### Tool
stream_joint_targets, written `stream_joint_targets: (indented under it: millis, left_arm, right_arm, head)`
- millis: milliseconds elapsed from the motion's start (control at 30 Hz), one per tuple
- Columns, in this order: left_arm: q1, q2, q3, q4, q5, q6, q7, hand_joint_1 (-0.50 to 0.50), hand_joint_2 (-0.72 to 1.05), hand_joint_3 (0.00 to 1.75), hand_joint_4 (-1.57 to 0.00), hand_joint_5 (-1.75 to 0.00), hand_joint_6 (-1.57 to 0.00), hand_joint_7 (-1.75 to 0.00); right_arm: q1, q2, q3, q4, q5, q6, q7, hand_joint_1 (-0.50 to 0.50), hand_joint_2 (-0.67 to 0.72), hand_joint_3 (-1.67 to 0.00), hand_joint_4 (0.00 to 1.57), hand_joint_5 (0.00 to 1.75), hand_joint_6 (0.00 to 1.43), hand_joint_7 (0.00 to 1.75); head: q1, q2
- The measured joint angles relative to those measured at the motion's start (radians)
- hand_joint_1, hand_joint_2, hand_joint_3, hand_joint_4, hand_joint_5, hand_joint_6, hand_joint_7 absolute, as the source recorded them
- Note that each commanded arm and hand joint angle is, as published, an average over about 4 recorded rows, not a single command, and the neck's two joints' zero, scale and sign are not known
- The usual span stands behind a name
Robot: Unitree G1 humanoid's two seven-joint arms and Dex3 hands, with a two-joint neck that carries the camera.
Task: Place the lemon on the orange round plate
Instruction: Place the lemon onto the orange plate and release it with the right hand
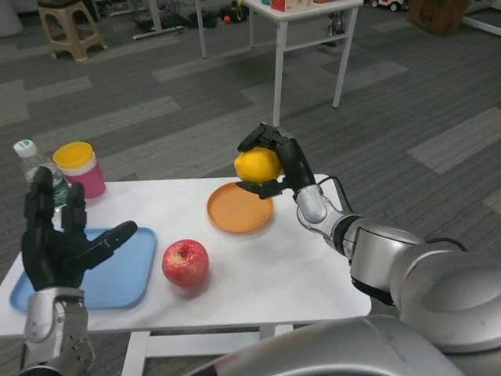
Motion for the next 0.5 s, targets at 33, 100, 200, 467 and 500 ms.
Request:
stream_joint_targets:
  millis: [33,100,200,467,500]
  left_arm:
    - [0.0,-0.001,0.0,0.0,0.0,0.0,0.0,0.5,0.34,0.09,0.0,-0.31,0.0,-0.14]
    - [-0.001,-0.003,-0.001,0.001,0.0,0.0,0.0,0.5,0.34,0.09,0.0,-0.31,0.0,-0.14]
    - [-0.001,-0.004,-0.006,0.003,0.0,-0.001,0.0,0.5,0.34,0.09,0.0,-0.31,0.0,-0.14]
    - [-0.005,-0.006,-0.023,0.025,0.0,-0.001,0.0,0.5,0.29,0.09,0.0,-0.31,0.0,-0.14]
    - [-0.006,-0.006,-0.026,0.026,0.0,-0.001,0.0,0.5,0.32,0.09,0.0,-0.31,0.0,-0.14]
  right_arm:
    - [-0.016,0.005,0.021,0.011,0.0,0.016,-0.006,-0.42,-0.6,-1.19,1.54,1.45,1.28,1.68]
    - [-0.044,0.015,0.063,0.031,-0.001,0.049,-0.015,-0.42,-0.6,-1.15,1.54,1.45,1.28,1.68]
    - [-0.086,0.037,0.132,0.07,-0.005,0.105,-0.034,-0.42,-0.6,-1.13,1.54,1.53,1.31,1.68]
    - [-0.176,0.09,0.284,0.182,-0.024,0.217,-0.069,-0.42,-0.6,-1.23,1.48,1.55,1.31,1.68]
    - [-0.179,0.094,0.295,0.191,-0.024,0.224,-0.069,-0.42,-0.6,-1.25,1.48,1.55,1.31,1.68]
  head:
    - [-0.007,-0.002]
    - [-0.021,-0.003]
    - [-0.035,-0.01]
    - [-0.066,-0.026]
    - [-0.07,-0.03]
